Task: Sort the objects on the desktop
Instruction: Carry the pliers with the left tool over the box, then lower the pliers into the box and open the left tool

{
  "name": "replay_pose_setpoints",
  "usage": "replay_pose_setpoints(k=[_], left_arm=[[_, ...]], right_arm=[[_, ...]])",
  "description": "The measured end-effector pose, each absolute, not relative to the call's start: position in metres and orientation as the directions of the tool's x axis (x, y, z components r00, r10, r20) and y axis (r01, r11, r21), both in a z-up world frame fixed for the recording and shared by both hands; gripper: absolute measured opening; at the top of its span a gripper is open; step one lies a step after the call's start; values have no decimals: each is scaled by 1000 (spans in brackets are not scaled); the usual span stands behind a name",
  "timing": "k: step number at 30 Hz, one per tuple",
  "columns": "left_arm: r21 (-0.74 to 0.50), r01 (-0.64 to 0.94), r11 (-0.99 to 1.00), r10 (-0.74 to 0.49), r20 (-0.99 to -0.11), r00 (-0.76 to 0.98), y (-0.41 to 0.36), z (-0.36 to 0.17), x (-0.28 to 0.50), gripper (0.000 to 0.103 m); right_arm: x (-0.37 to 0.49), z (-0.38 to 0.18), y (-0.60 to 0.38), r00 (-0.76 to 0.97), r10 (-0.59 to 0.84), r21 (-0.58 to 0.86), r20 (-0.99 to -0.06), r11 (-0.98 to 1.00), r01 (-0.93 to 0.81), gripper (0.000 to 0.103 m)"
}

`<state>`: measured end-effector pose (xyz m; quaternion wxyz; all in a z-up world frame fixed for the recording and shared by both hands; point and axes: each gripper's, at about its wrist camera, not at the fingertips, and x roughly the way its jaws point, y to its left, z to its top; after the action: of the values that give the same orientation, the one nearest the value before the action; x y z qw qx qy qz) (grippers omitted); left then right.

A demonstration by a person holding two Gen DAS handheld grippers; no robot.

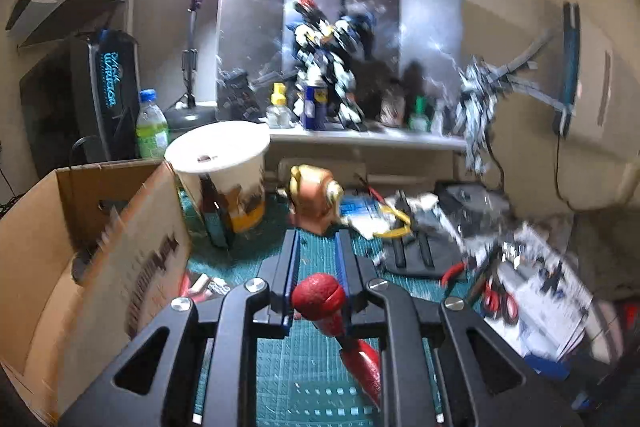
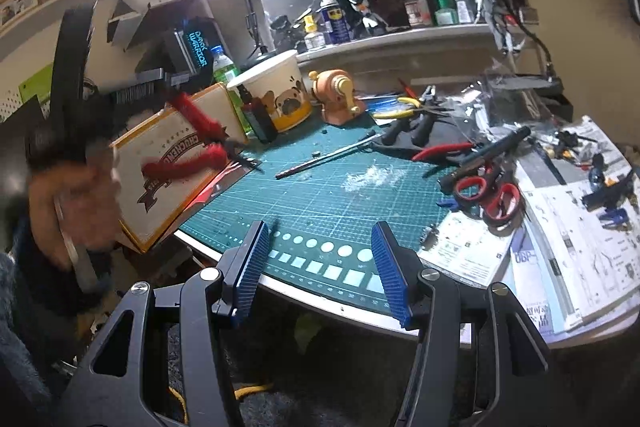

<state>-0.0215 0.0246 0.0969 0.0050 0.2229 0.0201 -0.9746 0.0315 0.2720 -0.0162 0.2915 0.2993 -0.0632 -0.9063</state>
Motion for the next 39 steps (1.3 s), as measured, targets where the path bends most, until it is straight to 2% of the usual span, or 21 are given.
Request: replay_pose_setpoints(k=[7, 11, 15, 20, 25, 29, 35, 39], left_arm=[[-7, 138, -990, -130, -287, -949, -47, 192, 2, 17], [-17, 248, -969, -234, -266, -935, -113, 219, 19, 17], [0, 324, -946, -307, -317, -897, -173, 218, 25, 17], [71, 385, -920, -380, -403, -833, -213, 190, 14, 17], [47, 411, -910, -379, -497, -781, -242, 157, -5, 17], [35, 447, -894, -394, -539, -745, -250, 136, -19, 17], [-56, 507, -860, -364, -628, -688, -288, 120, -55, 17], [-10, 558, -830, -415, -658, -628, -300, 102, -74, 17]], right_arm=[[24, -23, 266, -631, -599, 328, -493, -800, 503, 51], [19, -27, 254, -605, -630, 347, -487, -775, 528, 52], [13, -31, 237, -577, -652, 354, -493, -756, 551, 52], [4, -39, 222, -555, -655, 353, -513, -750, 559, 52], [-5, -44, 210, -540, -656, 354, -527, -747, 562, 52], [-10, -46, 205, -533, -655, 352, -535, -747, 565, 52], [-19, -47, 201, -526, -654, 355, -543, -747, 562, 52], [-21, -48, 200, -528, -653, 354, -543, -748, 561, 52]])
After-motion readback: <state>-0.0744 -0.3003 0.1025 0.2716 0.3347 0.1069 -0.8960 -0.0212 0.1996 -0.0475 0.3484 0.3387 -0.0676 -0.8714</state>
